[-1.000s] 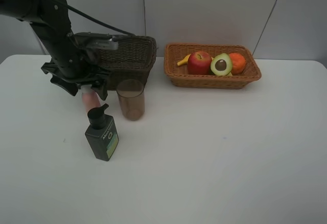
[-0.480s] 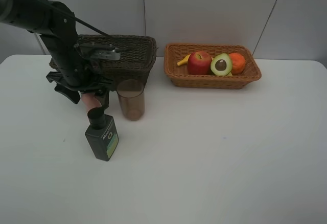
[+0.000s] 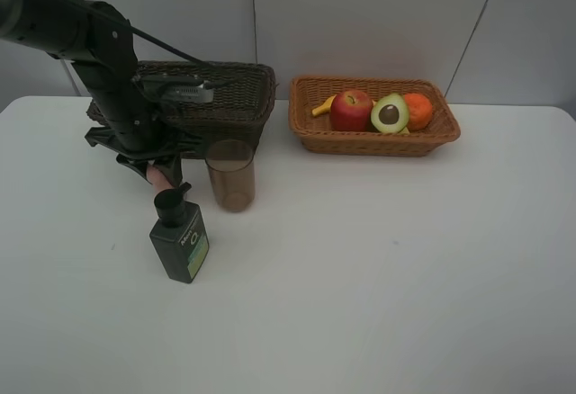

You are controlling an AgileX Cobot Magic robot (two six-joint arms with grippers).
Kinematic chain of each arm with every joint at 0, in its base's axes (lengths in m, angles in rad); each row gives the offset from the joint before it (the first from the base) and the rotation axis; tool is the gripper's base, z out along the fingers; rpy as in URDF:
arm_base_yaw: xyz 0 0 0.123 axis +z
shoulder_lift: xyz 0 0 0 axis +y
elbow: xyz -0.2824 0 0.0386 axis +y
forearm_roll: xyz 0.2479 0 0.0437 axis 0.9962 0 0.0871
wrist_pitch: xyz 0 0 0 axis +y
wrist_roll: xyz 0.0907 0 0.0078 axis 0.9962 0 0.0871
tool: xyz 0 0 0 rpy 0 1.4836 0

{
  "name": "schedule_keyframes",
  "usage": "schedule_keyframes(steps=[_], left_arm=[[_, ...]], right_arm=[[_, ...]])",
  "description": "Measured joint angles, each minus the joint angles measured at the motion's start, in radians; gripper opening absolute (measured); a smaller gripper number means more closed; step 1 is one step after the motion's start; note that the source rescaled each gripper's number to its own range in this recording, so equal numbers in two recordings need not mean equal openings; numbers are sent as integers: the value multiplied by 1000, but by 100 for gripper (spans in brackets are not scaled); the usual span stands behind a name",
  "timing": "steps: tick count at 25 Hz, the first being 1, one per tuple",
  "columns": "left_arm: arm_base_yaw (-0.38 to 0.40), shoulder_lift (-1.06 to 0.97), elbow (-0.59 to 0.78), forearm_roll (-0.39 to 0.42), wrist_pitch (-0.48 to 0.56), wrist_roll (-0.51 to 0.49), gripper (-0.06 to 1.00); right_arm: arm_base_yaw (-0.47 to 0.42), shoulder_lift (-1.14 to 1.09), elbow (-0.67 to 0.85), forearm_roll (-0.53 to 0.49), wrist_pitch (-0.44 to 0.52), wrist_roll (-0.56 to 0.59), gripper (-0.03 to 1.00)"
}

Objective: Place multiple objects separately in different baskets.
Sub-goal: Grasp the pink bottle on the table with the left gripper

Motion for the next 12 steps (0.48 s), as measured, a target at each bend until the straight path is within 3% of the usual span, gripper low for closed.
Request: schedule_keyframes(steps=[12], left_arm=[[0,0,0,-27,-1,1,43]], right_arm=[[0,0,0,0,0,0,100]])
